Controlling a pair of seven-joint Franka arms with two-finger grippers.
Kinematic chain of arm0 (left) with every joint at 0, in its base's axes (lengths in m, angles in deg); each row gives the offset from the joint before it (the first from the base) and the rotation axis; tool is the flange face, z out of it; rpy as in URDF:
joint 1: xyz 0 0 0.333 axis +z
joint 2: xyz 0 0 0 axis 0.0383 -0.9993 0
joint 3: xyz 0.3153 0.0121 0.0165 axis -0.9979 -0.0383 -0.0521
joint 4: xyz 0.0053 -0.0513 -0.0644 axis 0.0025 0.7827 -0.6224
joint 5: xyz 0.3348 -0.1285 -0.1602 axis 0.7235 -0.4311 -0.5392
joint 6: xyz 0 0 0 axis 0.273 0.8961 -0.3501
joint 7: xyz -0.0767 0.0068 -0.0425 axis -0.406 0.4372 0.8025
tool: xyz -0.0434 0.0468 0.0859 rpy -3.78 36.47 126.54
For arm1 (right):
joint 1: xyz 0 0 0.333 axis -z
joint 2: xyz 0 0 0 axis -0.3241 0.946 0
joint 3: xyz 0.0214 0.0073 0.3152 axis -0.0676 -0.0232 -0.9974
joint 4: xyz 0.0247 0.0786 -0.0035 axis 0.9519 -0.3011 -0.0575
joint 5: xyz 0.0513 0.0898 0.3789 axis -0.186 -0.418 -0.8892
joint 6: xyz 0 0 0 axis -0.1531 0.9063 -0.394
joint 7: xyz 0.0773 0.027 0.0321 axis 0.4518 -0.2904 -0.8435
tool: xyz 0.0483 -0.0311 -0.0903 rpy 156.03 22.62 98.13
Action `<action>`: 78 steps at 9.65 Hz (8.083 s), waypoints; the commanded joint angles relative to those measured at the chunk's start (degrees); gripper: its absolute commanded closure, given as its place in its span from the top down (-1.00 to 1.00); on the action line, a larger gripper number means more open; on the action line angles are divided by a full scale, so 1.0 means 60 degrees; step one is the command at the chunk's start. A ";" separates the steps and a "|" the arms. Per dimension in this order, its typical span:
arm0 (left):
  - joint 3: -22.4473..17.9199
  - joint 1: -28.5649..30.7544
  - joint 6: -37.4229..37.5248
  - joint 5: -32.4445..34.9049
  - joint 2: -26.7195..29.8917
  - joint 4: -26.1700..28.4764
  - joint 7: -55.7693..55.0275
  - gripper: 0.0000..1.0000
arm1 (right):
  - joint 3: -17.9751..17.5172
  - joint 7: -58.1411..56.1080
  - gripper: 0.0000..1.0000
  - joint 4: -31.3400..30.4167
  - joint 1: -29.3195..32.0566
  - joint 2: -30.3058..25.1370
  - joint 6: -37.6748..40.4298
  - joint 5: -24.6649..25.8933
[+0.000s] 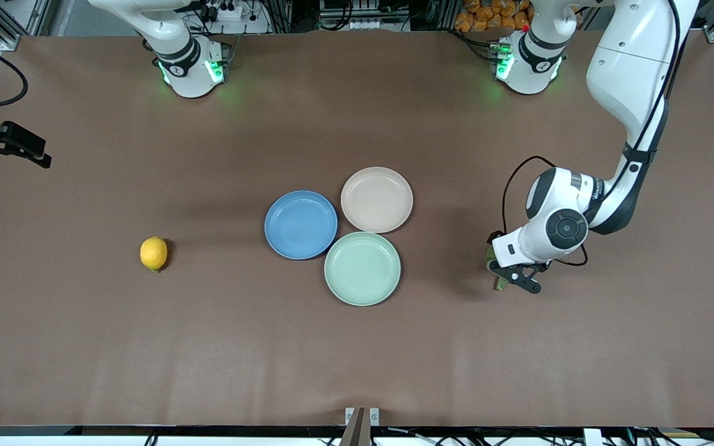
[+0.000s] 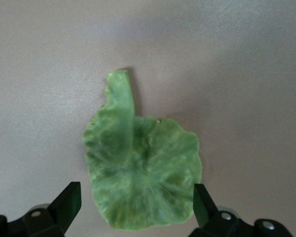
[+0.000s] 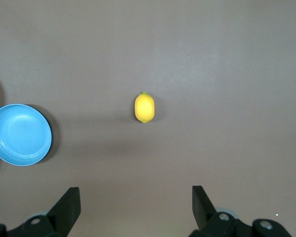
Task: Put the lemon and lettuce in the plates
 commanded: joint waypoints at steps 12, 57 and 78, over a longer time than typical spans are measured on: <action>0.0007 -0.0084 -0.0325 0.0056 -0.0492 -0.0199 -0.0719 -1.00 | -0.0123 -0.0009 1.00 -0.2047 -0.0063 0.1444 -0.3018 -0.0031; 0.2263 -0.3717 0.0115 0.0173 0.0022 -0.0580 -1.0314 -1.00 | -0.0705 0.0486 -0.54 -0.3810 -0.0971 0.4052 -0.7432 -0.0046; 0.1619 0.0119 0.0698 0.0481 0.1587 -0.0742 -0.6539 1.00 | -0.1895 0.4225 -0.54 -0.3502 -0.4501 0.5369 -0.8486 -0.0207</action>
